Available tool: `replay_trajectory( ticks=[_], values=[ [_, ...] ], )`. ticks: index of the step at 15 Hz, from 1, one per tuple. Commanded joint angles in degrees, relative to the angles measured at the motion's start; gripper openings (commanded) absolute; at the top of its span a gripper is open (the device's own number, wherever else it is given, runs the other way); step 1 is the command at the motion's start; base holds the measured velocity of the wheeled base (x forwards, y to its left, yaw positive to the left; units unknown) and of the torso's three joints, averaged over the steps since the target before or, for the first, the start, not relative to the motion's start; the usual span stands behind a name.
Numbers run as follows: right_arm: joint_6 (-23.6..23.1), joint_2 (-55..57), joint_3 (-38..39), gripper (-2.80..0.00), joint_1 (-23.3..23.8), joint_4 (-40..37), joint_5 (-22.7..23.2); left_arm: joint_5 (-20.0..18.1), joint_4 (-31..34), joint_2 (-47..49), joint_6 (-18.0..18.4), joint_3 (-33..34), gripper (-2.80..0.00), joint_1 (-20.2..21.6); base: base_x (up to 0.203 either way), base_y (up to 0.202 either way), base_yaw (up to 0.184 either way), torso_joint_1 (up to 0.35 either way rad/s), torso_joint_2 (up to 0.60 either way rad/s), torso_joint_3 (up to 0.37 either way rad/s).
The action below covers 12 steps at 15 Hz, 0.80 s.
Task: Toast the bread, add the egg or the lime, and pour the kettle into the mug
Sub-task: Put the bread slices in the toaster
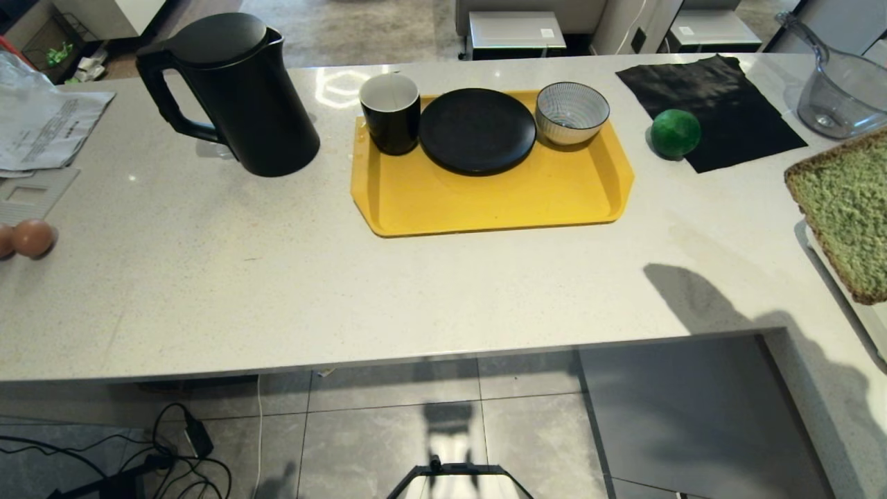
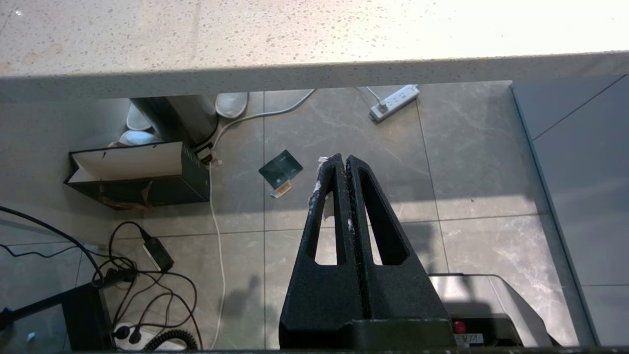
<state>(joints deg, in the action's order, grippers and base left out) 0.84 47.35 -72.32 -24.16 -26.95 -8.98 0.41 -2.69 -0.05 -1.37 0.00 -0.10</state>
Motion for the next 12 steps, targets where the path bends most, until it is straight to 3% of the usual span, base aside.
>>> replay_trajectory(
  ticks=[1,12],
  values=[
    [-0.1,-1.2,-0.4,-2.80,0.0,-1.6,0.2,0.1,0.0,0.0,0.0,0.9,-2.80,0.0,0.000,0.000,0.000,0.000,0.00,0.000],
    [-0.2,-1.4,0.3,-2.80,0.0,-1.8,0.1,0.0,0.0,0.0,0.0,0.9,-2.80,0.0,0.000,0.000,0.000,0.000,0.00,0.000]
  ],
)
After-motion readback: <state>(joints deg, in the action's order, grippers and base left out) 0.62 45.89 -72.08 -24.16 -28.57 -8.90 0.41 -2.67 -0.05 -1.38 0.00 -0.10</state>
